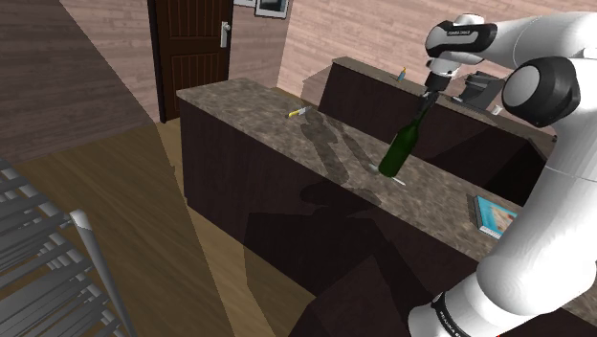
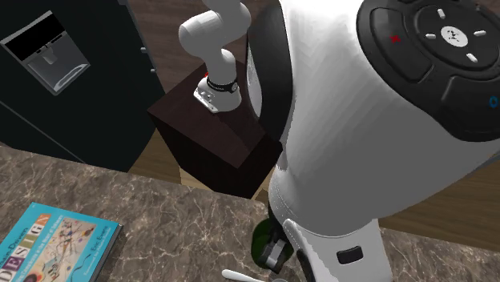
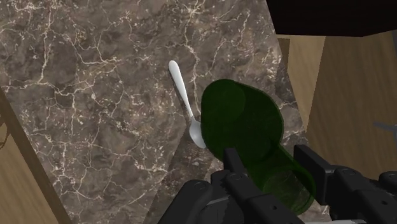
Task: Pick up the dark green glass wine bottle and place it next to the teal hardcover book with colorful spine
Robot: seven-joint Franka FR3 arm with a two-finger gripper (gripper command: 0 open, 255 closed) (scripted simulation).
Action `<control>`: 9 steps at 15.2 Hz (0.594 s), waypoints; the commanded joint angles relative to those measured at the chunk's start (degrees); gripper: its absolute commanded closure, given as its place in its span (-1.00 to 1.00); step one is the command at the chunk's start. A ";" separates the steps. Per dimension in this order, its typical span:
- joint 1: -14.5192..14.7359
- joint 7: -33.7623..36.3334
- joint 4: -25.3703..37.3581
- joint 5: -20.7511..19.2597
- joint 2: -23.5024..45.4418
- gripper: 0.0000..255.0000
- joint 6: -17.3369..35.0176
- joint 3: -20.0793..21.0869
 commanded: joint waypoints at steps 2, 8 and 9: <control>-0.29 -0.12 2.73 0.12 0.30 1.00 -2.43 -0.06; -0.90 -1.04 4.86 -0.25 -0.76 1.00 -5.50 -0.53; -1.01 -1.74 2.61 -0.88 -2.39 1.00 -4.73 -0.94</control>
